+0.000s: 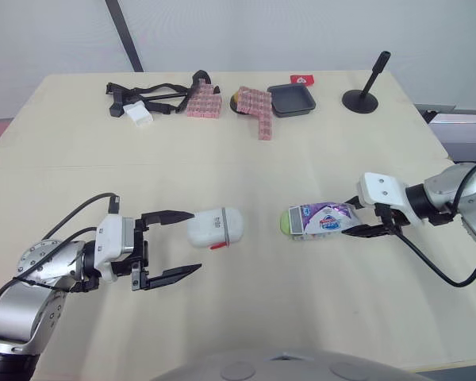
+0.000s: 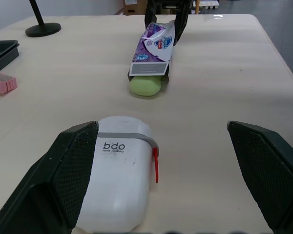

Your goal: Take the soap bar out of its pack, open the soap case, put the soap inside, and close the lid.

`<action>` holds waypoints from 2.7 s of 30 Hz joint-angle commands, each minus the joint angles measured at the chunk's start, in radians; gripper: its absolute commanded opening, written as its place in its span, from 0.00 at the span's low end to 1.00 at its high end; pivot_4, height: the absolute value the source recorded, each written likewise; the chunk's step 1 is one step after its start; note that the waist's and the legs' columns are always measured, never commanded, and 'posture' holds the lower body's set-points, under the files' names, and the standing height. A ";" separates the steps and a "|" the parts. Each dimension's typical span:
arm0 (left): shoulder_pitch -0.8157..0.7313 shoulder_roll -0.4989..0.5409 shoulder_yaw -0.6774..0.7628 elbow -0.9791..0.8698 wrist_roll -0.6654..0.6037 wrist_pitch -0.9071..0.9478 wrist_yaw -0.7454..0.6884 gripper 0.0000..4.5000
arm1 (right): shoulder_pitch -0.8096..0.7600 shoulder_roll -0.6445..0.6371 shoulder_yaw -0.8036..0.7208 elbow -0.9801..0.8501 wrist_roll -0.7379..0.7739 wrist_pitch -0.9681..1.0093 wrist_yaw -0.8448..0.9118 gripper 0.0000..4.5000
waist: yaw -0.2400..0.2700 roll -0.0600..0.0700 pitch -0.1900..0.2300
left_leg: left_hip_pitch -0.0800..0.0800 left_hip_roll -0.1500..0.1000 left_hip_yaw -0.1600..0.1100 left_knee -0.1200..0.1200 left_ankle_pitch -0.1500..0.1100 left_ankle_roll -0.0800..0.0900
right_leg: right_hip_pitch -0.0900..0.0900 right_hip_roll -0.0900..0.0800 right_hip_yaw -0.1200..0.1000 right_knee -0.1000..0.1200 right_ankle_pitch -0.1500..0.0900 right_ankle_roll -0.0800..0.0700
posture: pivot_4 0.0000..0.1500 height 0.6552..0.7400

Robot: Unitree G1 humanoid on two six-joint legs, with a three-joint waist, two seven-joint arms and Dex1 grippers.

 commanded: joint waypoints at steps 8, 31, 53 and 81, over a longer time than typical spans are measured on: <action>-0.004 0.000 -0.004 -0.004 0.002 -0.009 -0.001 1.00 | -0.003 -0.048 -0.028 -0.015 -0.002 -0.029 0.013 0.56 | 0.000 0.000 0.000 | 0.000 0.000 0.000 0.000 0.000 0.000 | 0.000 0.000 0.000 0.000 0.000 0.000 | 1.00 0.97; -0.031 0.003 -0.019 0.015 0.002 -0.014 -0.017 1.00 | 0.140 -0.152 -0.196 0.006 0.037 -0.049 0.031 0.56 | 0.001 0.001 0.000 | 0.000 0.001 0.000 0.000 0.000 0.001 | 0.000 0.000 0.000 0.000 0.000 0.000 | 1.00 0.97; -0.029 -0.001 -0.027 0.010 -0.007 -0.021 -0.037 1.00 | 0.275 0.139 -0.600 0.025 0.201 0.346 -0.453 0.56 | 0.013 0.004 -0.004 | 0.000 0.001 0.000 0.001 0.002 0.004 | 0.000 -0.002 -0.003 0.000 -0.003 -0.006 | 1.00 0.97; -0.044 -0.023 -0.024 -0.044 -0.061 0.069 0.040 1.00 | 0.161 0.747 -0.638 -0.262 0.096 0.728 -1.303 0.56 | 0.001 0.014 -0.011 | 0.010 -0.003 0.000 -0.019 0.010 -0.011 | 0.007 -0.001 -0.006 -0.005 0.000 -0.002 | 1.00 0.97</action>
